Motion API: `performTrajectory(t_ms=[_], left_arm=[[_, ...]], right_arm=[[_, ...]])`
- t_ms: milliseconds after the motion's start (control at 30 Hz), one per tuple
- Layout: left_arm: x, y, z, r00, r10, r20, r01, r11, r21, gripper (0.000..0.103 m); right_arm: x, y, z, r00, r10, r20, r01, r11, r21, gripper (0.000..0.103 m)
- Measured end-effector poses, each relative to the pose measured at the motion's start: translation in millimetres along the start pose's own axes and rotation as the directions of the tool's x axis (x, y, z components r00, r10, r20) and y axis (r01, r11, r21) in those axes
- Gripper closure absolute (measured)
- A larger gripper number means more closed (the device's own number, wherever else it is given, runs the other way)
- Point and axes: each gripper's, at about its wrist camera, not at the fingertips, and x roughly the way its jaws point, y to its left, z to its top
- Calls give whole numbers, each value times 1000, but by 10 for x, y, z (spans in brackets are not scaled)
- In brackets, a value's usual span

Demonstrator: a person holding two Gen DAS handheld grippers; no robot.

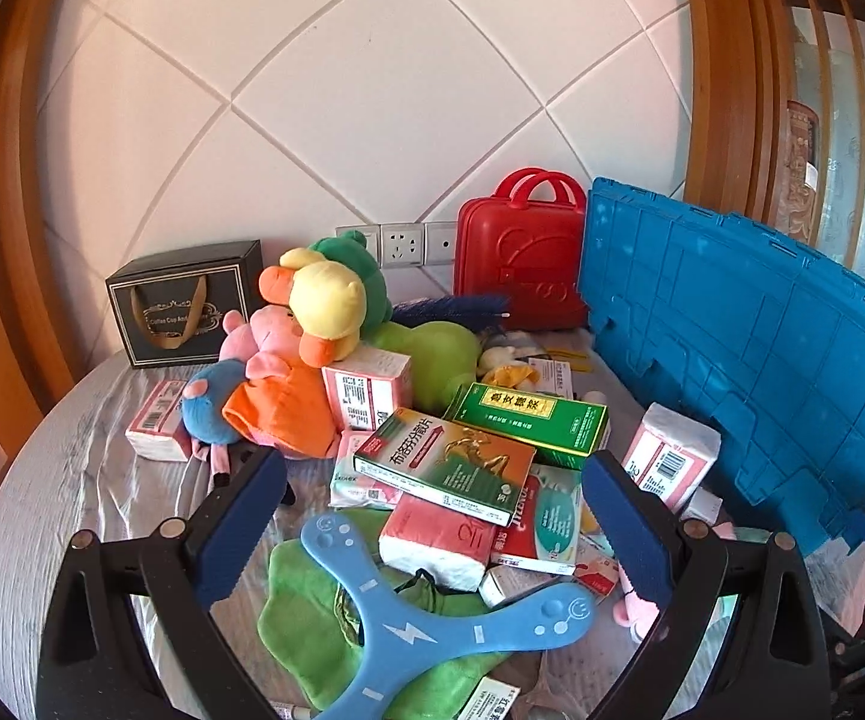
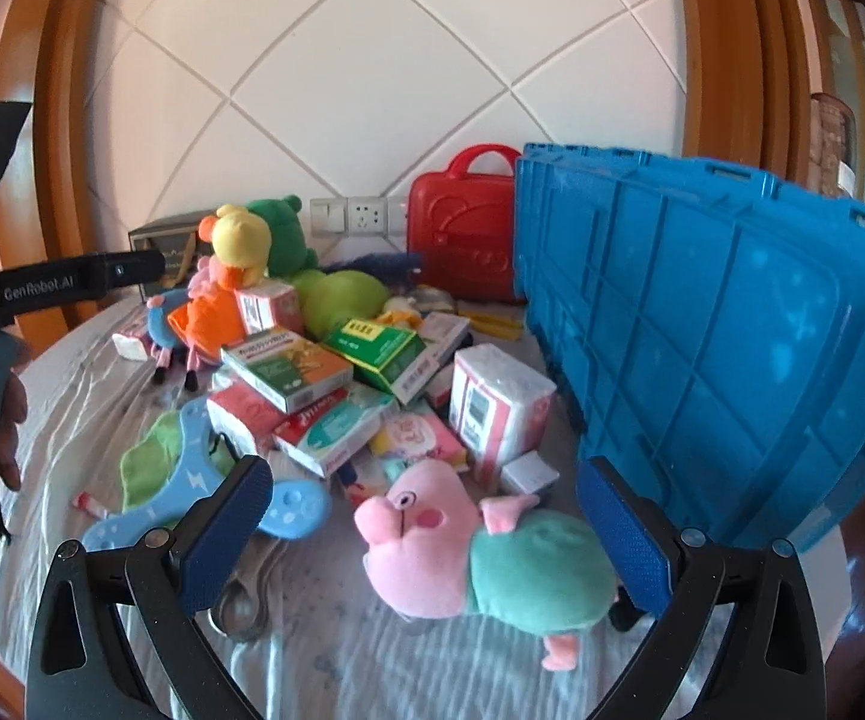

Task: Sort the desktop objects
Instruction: 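Move both tools back from the blue bin to the pile, then grasp the pink pig plush with right tool while left tool grasps the pink tissue pack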

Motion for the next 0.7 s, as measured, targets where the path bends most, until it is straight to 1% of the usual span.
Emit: performTrajectory(t_ms=[100,200,267,367,433,533,600,700], left_arm=[[44,60,-121,1000,-2,-1,2,1000,-8,3],[102,99,-315,1000,-15,-16,15,1000,-5,3],[145,104,-456,999,-18,-35,18,1000,0,3],[213,114,-683,998,-12,-70,12,1000,4,3],[244,139,-812,995,-19,-94,19,1000,-2,3],[278,133,-979,992,-23,-122,24,1000,7,3],[287,130,-1066,991,-24,-131,26,1000,12,3],[307,131,-1186,988,-23,-153,25,1000,10,3]], right_arm=[[127,8,-230,999,-7,-42,7,1000,-9,0],[262,-4,-373,996,-17,-84,16,1000,-21,0],[361,-24,-405,995,-15,-101,13,1000,-19,0],[536,-39,-432,991,-31,-126,29,999,-18,0],[670,-47,-463,988,-40,-149,37,999,-24,0],[868,-32,-495,982,-47,-182,36,997,-62,0],[1029,-17,-509,974,-57,-219,36,994,-99,0],[1213,-5,-543,964,-98,-247,58,984,-167,0]])
